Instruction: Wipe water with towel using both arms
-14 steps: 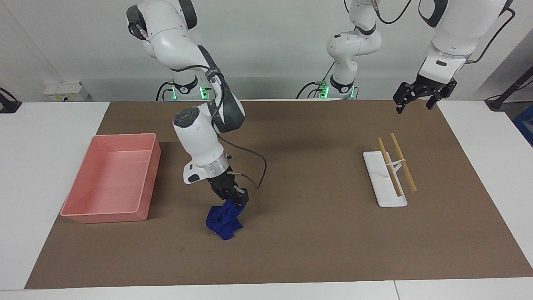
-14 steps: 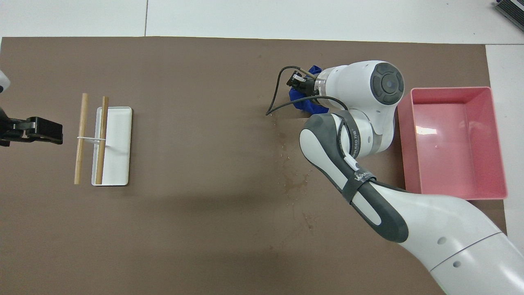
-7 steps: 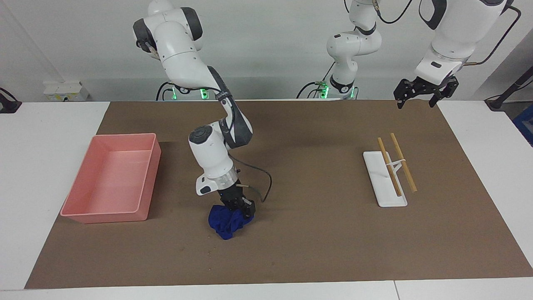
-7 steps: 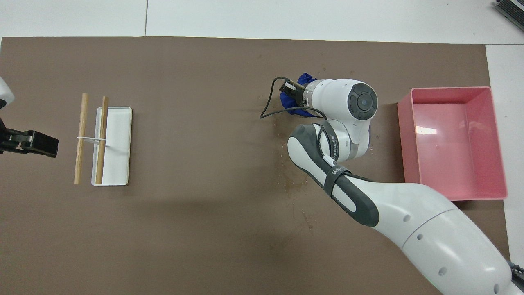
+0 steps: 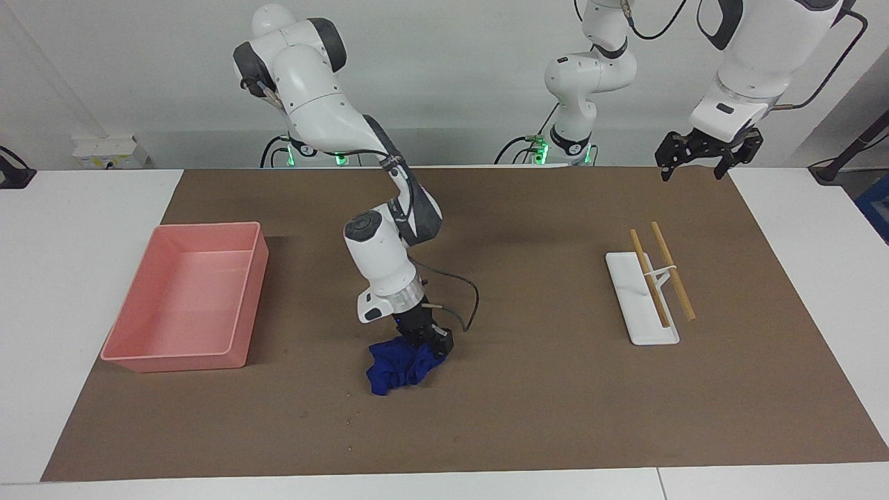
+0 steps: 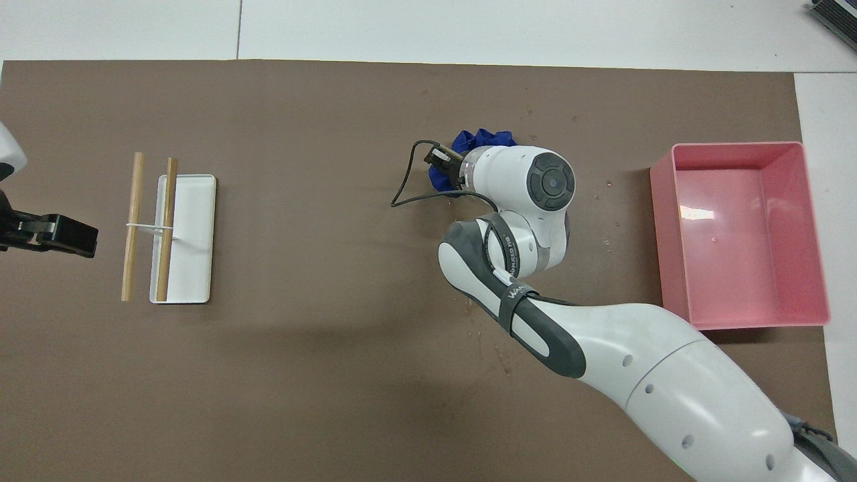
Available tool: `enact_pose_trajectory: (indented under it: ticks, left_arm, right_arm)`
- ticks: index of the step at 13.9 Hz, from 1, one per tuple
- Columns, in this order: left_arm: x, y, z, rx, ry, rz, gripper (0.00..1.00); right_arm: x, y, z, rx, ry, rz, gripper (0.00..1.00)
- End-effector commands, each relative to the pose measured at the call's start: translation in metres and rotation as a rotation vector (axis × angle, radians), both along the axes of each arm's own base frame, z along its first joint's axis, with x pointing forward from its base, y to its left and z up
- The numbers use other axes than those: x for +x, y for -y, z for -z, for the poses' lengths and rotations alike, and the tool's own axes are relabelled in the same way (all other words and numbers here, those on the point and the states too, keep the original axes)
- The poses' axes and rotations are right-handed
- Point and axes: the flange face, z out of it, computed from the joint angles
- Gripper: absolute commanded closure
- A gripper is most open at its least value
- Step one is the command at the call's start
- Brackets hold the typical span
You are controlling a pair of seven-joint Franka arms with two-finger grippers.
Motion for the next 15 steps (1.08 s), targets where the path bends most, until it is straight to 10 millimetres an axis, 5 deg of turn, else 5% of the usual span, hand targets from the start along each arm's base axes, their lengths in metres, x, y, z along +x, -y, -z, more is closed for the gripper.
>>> enact_pose_trajectory:
  ticks: [1, 5, 11, 15]
  left_arm:
    - [-0.002, -0.001, -0.003, 0.014, 0.015, -0.012, 0.0]
    - [-0.003, 0.005, -0.003, 0.014, 0.015, 0.0, 0.0]
    - [-0.002, 0.003, -0.004, 0.011, 0.018, -0.002, 0.0]
    - [-0.003, 0.004, -0.004, 0.01, 0.02, -0.001, 0.0]
  right_arm:
    - [-0.014, 0.002, 0.015, 0.005, -0.039, 0.044, 1.0]
    - [-0.04, 0.011, 0.035, -0.009, -0.128, 0.107, 1.0]
    - [-0.109, 0.032, 0.064, -0.092, -0.275, 0.111, 1.0]
    - [-0.145, 0.041, 0.056, -0.153, -0.416, 0.12, 1.0]
